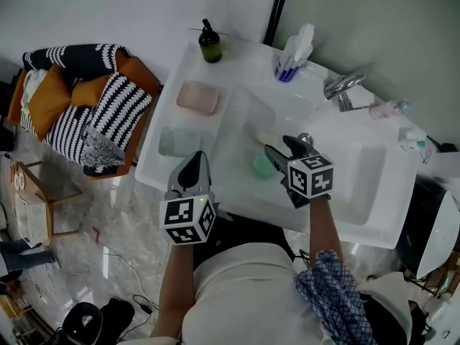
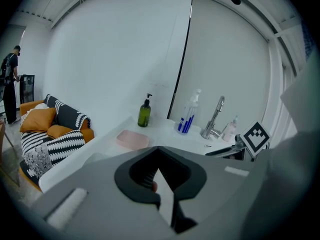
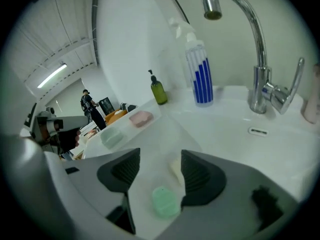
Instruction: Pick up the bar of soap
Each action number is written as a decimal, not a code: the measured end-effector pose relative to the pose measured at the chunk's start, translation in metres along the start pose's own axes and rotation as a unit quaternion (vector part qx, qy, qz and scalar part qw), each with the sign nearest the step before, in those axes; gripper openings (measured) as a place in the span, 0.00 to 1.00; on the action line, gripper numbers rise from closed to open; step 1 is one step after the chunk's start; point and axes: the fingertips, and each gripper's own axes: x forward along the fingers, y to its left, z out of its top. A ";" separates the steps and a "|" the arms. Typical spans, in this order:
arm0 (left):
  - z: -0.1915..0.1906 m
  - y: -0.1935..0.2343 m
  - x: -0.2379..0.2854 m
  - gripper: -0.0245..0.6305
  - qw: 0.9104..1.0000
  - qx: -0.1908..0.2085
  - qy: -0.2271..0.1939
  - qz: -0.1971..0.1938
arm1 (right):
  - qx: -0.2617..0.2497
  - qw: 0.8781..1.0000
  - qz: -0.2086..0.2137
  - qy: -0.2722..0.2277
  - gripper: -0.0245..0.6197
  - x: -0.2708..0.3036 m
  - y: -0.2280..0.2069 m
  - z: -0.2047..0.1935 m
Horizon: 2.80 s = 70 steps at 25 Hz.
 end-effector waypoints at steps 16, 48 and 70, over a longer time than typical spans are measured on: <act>0.009 -0.009 -0.009 0.05 1.000 -0.011 -0.024 -0.013 | -0.007 0.993 -0.017 -0.117 0.43 -0.043 0.036 0.063; 0.022 -0.036 -0.013 0.05 0.998 0.003 -0.048 -0.040 | -0.108 0.976 -0.047 -0.185 0.06 -0.072 0.095 0.074; 0.028 -0.040 -0.012 0.05 0.997 0.024 -0.056 -0.039 | -0.128 0.978 -0.056 -0.152 0.06 -0.059 0.088 0.053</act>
